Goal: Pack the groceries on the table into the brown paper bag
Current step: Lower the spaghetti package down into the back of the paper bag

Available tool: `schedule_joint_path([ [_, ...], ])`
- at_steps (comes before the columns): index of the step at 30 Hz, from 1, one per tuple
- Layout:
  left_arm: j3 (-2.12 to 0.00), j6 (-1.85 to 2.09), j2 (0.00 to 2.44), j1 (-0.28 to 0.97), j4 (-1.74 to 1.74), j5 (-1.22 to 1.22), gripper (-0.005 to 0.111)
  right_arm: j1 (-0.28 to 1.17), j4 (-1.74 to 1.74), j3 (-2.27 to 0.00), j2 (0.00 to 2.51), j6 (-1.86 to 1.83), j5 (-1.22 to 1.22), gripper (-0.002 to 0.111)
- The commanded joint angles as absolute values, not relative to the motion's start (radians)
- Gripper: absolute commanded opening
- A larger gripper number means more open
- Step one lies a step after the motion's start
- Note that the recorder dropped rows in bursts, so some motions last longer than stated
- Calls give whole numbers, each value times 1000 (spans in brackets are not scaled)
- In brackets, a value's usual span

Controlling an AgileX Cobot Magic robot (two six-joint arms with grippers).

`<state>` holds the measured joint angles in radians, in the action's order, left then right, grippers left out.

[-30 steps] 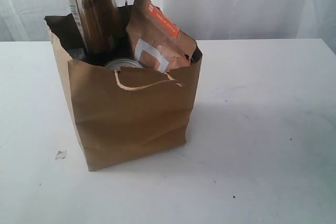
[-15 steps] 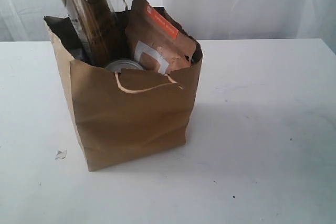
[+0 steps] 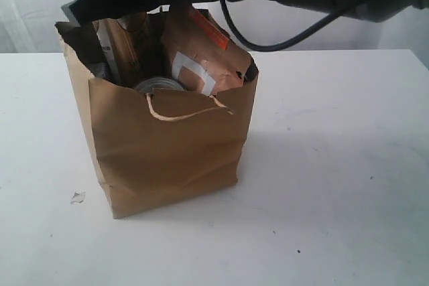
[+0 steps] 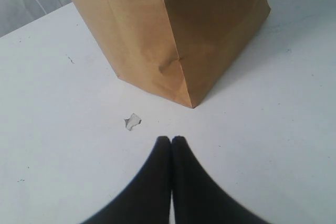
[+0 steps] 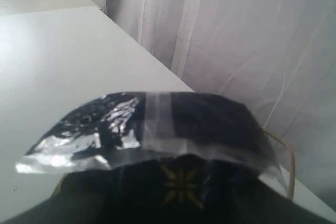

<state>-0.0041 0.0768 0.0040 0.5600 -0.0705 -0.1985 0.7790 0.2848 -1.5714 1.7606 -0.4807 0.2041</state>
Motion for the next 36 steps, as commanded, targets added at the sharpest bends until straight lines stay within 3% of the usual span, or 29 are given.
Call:
schedule_joint_path([
  [1, 0, 75, 0, 561, -65, -199, 0, 772, 271, -1544, 1773, -492, 194, 0],
  [8, 0, 75, 0, 561, -65, -199, 0, 776, 299, -1583, 1764, -492, 7, 0],
  [18, 0, 75, 0, 561, -65, -199, 0, 776, 320, -1464, 1777, -461, -10, 0],
  [36, 0, 75, 0, 561, -65, -199, 0, 820, 322, -1463, 1728, -456, 190, 0],
])
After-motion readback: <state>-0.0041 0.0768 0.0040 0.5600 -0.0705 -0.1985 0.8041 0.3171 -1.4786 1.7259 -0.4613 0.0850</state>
